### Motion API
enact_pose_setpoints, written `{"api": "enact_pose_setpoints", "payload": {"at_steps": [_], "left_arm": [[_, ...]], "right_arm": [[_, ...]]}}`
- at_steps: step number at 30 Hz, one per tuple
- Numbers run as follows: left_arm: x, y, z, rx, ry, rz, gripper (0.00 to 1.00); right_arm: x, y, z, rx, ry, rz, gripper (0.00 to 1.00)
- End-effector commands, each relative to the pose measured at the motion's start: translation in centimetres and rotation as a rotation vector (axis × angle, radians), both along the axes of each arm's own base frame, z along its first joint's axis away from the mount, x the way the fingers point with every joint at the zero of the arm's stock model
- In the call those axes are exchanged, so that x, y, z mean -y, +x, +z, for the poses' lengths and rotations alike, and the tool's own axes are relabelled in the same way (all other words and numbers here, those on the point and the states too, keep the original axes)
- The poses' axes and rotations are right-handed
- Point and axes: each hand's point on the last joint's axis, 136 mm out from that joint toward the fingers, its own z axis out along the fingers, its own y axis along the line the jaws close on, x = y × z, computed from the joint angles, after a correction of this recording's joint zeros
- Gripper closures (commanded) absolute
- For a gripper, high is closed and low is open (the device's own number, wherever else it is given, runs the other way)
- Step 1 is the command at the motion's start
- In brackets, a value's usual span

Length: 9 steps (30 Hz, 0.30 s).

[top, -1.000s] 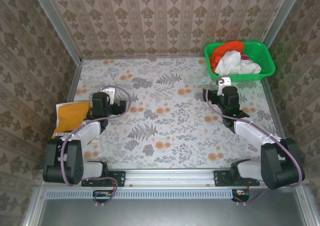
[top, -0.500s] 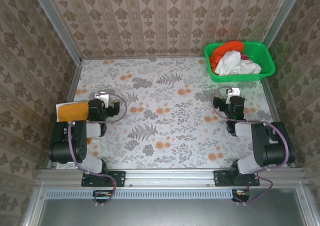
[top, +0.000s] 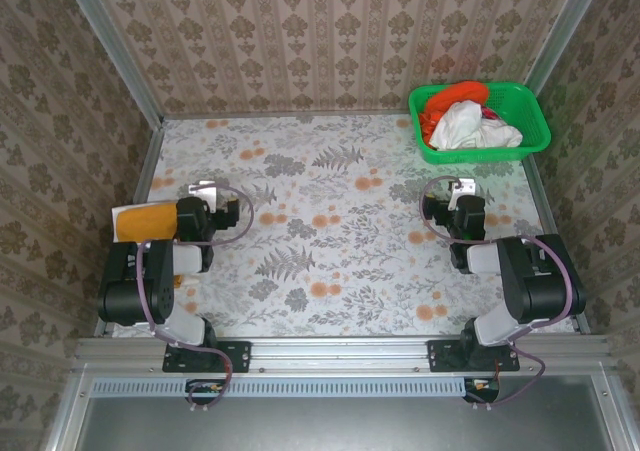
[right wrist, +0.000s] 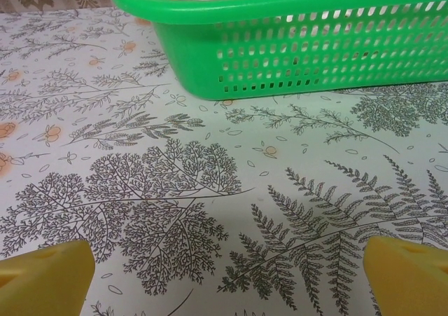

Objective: Fold and stack the t-shirts

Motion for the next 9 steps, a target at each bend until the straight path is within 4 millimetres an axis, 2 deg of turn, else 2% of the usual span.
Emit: {"api": "enact_pose_setpoints", "payload": {"at_steps": [1, 9], "left_arm": [[-0.04, 0.56, 1.07, 0.037, -0.020, 0.009, 0.00], [-0.04, 0.54, 1.06, 0.038, -0.021, 0.008, 0.00]], "right_arm": [[-0.35, 0.74, 1.76, 0.061, 0.004, 0.014, 0.00], [-0.43, 0.82, 1.76, 0.058, -0.002, 0.014, 0.00]]}}
